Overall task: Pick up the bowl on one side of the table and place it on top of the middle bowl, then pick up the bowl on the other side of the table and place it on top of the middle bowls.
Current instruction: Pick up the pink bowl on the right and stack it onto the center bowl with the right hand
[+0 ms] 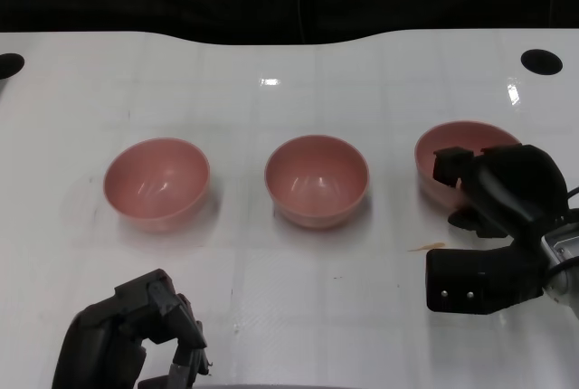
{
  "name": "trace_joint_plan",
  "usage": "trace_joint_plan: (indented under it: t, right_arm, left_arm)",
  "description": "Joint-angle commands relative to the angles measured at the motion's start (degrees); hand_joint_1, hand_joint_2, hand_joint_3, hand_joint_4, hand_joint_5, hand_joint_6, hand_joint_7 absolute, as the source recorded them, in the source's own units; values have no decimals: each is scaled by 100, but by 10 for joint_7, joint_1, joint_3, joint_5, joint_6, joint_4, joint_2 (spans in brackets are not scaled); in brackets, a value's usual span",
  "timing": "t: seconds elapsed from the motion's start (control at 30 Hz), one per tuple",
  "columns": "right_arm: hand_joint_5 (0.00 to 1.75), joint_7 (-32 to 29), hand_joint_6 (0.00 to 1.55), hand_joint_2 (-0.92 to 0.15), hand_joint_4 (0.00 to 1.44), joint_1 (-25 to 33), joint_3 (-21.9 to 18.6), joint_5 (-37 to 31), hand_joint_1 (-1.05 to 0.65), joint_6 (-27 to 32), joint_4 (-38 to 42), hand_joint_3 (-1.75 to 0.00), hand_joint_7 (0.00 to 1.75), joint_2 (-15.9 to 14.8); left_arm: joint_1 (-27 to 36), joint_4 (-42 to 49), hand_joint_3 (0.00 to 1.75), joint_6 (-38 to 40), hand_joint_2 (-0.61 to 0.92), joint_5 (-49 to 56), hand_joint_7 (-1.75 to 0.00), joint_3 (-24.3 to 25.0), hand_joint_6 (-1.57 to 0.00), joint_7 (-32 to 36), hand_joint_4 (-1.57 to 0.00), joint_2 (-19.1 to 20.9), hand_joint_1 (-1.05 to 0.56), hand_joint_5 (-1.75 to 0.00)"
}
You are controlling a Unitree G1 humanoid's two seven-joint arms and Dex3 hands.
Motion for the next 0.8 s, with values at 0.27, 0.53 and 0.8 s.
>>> trace_joint_plan:
  t: [0.27, 0.53, 0.8]
  right_arm:
    - [175, -22, 70, -55, 92, -7, -23, 28, -18, -32, -96, -95, 175, -18]
    - [175, 29, 71, -51, 91, 16, -42, 51, -21, -39, -258, -109, 175, -13]
    - [175, 108, 75, -38, 96, 12, -54, 102, -19, -64, -313, -130, 170, 18]
  left_arm:
    - [-2, -1, 140, 4, 38, 4, -147, 4, -89, 13, -92, -2, -12, -171]
    - [-2, 0, 142, 4, 36, 9, -146, 4, -89, 14, -92, 1, -13, -170]
    - [1, -8, 142, 11, 35, 9, -144, 3, -90, 17, -95, -1, -13, -166]
